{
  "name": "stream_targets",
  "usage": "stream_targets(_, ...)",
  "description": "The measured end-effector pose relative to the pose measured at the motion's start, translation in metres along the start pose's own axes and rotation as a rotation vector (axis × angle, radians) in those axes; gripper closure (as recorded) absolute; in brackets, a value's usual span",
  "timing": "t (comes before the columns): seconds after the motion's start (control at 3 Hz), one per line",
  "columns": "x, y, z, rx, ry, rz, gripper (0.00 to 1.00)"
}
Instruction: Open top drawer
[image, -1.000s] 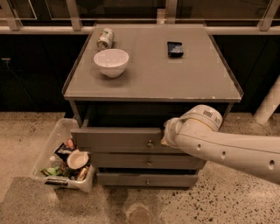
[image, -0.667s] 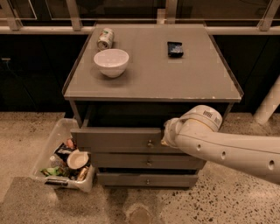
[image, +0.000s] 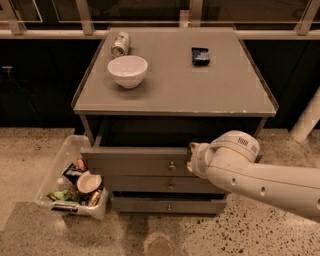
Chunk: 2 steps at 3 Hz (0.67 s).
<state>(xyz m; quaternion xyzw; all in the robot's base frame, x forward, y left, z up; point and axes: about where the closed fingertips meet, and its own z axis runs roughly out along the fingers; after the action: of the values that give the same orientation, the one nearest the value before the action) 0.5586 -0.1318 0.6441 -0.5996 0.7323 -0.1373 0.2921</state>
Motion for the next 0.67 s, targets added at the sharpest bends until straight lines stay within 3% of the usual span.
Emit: stream_targets(0.67,0.0048,0.0103,-0.0053,0.003,-0.004,0.003,1.0)
